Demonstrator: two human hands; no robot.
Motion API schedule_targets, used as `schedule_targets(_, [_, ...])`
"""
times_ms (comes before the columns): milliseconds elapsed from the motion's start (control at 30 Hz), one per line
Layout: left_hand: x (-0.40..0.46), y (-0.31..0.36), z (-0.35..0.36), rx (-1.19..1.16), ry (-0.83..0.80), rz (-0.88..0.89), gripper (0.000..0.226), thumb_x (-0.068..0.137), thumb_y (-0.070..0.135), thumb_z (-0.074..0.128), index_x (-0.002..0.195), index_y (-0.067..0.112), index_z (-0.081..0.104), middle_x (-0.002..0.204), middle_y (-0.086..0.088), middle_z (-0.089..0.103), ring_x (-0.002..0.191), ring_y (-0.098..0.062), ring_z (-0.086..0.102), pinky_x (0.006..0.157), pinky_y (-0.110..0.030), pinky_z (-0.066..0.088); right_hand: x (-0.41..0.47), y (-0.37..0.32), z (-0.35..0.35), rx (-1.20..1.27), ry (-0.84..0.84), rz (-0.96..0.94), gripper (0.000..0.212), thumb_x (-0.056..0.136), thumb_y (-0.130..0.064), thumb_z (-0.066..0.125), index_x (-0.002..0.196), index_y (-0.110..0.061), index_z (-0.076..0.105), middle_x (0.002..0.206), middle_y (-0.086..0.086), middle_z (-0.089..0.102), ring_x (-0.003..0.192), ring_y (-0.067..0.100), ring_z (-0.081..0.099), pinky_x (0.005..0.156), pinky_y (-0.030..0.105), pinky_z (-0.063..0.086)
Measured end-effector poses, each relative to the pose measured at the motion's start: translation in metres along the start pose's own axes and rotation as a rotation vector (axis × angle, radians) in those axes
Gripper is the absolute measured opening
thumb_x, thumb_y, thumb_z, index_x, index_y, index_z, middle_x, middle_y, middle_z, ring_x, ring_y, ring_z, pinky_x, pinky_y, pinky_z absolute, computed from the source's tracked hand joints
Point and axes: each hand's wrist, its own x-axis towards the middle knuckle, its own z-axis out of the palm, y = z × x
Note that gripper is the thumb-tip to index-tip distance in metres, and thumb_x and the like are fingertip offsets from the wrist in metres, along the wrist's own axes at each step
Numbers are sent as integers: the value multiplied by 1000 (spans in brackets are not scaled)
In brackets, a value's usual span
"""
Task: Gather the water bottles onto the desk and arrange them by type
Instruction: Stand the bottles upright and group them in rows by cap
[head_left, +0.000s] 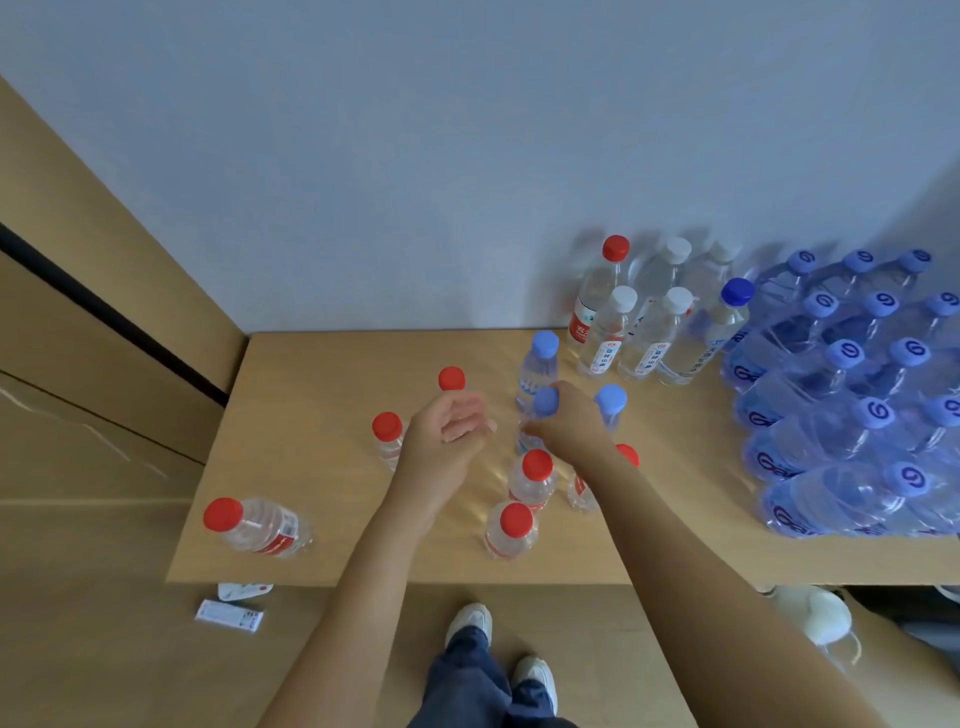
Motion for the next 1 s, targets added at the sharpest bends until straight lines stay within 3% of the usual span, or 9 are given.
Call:
schedule_targets(167, [14, 1, -5, 7, -37, -12, 29, 89, 8, 70, 117, 15, 64, 117, 7, 67, 103, 3, 65, 81, -9, 49, 11, 9, 11, 158, 59, 60, 34, 78, -7, 75, 104, -8, 54, 85, 2, 50, 82, 21, 49, 68, 29, 39])
schedule_targets(300, [22, 1, -6, -2, -69, -37, 28, 88, 5, 70, 108, 23, 63, 117, 6, 67, 109, -6, 65, 88, -18, 52, 15, 11, 13, 231, 98, 49, 29, 79, -9, 77, 95, -10, 53, 76, -3, 46, 80, 19, 48, 60, 26, 37])
schedule_targets(433, [29, 3, -6, 13, -159, -37, 44, 83, -1, 75, 121, 14, 59, 122, 4, 63, 113, -6, 62, 91, -14, 51, 8, 2, -1, 335, 147, 13, 29, 79, -18, 80, 88, -16, 53, 76, -5, 47, 70, 12, 48, 59, 24, 37])
schedule_targets(567, [38, 10, 0, 61, -242, -11, 59, 74, 1, 83, 123, 19, 56, 124, 12, 60, 121, -6, 55, 102, -19, 43, -10, -24, -35, 441, 162, -131, 30, 77, -23, 82, 98, -10, 64, 89, 6, 66, 80, 13, 59, 72, 30, 47])
schedule_targets(667, [44, 18, 6, 124, -285, 33, 67, 71, 7, 87, 128, 22, 54, 130, 8, 60, 127, -10, 53, 110, -31, 40, -21, -48, -62, 443, 161, -231, 38, 79, -27, 82, 97, 3, 65, 87, 21, 65, 77, 16, 56, 73, 33, 44])
schedule_targets(733, [45, 27, 10, 137, -319, 91, 68, 72, 9, 87, 129, 22, 53, 129, 8, 62, 124, -9, 56, 106, -31, 45, -29, -62, -76, 437, 173, -276, 43, 78, -31, 82, 94, 4, 64, 82, 24, 59, 73, 18, 52, 71, 35, 41])
schedule_targets(800, [44, 37, 15, 121, -340, 137, 65, 71, 10, 87, 127, 21, 55, 122, 8, 66, 115, -9, 62, 92, -24, 51, -36, -74, -88, 438, 197, -312, 43, 77, -35, 83, 90, 2, 66, 85, 29, 62, 72, 21, 54, 72, 40, 45])
schedule_targets(867, [38, 47, 21, 106, -340, 180, 61, 70, 15, 89, 122, 24, 58, 111, 11, 69, 103, -5, 67, 77, -15, 52, -42, -84, -96, 456, 226, -335, 37, 76, -36, 83, 84, -3, 69, 92, 29, 66, 76, 33, 63, 84, 51, 53])
schedule_targets(1000, [26, 58, 31, 75, -336, 230, 44, 75, 15, 84, 113, 21, 61, 96, 8, 70, 86, -6, 68, 69, -23, 55, -55, -96, -105, 495, 300, -372, 31, 75, -40, 82, 78, -12, 72, 87, 18, 71, 87, 36, 69, 84, 56, 55])
